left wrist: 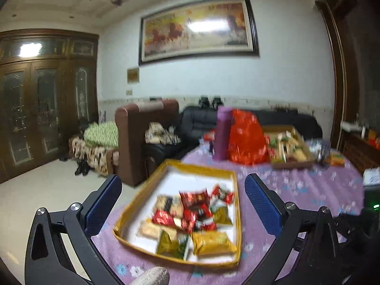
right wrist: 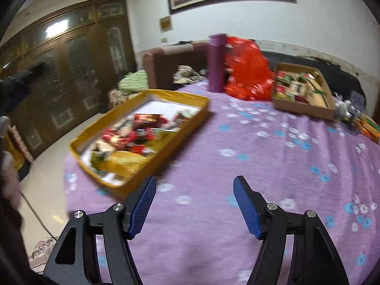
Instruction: Organize snacks
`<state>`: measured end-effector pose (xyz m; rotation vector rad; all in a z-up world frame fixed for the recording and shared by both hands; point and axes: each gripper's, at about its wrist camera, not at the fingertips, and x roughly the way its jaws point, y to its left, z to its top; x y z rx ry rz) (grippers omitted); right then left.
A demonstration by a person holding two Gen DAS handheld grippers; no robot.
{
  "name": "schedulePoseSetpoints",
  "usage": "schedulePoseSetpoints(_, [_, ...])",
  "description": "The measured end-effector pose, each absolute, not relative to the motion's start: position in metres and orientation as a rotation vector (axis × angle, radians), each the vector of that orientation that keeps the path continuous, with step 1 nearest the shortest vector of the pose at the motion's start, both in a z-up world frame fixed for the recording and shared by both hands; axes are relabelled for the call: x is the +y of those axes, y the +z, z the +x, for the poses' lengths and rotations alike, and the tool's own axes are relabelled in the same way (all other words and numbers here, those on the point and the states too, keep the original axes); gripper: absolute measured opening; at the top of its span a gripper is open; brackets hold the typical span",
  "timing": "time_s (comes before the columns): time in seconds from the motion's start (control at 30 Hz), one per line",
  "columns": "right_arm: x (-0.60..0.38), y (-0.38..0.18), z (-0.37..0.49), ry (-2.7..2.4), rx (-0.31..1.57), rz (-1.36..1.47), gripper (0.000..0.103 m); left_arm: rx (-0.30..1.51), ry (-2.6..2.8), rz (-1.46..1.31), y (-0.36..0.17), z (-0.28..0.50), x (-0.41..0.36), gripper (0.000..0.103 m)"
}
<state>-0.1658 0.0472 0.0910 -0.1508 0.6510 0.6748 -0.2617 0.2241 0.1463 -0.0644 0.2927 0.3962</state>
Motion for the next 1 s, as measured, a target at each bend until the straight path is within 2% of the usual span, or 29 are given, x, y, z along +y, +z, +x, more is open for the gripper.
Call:
schedulePoseSetpoints(0.1, [0.068,0.089,-0.181,0.696,0.651,-0.184,0.07,0.4,0.379,-0.112,0.125,-0.243,0.23,0.103])
schedulePoseSetpoints(0.47, [0.09,0.066,-0.194,0.705,0.698,-0.21,0.07,0.54,0.481,-0.078,0.096,-0.231,0.224,0.103])
schedulePoseSetpoints(1.0, [0.105,0.057,-0.208,0.714,0.695,-0.265,0.07,0.598,0.482,-0.066,0.085,-0.23,0.224,0.103])
